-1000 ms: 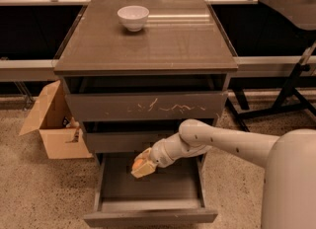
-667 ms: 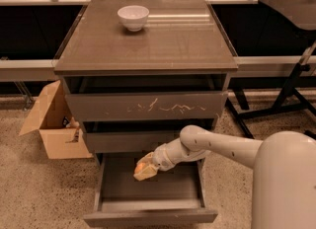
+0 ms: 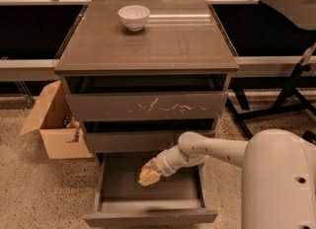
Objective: Place orange into bottom drawer
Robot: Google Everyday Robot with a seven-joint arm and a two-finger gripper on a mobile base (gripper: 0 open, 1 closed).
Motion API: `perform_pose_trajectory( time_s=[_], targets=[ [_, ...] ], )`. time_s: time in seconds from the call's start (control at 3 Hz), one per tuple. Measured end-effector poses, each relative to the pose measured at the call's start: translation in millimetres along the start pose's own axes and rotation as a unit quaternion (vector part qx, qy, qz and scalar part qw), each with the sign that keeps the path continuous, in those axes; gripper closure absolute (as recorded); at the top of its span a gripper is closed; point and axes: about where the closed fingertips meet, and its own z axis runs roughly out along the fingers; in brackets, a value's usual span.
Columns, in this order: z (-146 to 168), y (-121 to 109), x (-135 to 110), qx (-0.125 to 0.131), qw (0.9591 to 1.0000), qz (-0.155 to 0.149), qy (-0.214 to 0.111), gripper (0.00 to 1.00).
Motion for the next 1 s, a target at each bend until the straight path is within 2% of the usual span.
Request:
perform_pose_trajectory(
  time_s=[0.33, 0.67, 1.0],
  targets=[
    [20.8, -14.4, 49.1, 0.014, 0.9996, -0.017, 0.019, 1.0],
    [37.0, -25.7, 79.2, 0.02, 0.9992, -0.021, 0.026, 1.0],
    [50.9, -42.1, 109.7, 0.025, 0.9996, -0.007, 0.009, 0.82]
  ],
)
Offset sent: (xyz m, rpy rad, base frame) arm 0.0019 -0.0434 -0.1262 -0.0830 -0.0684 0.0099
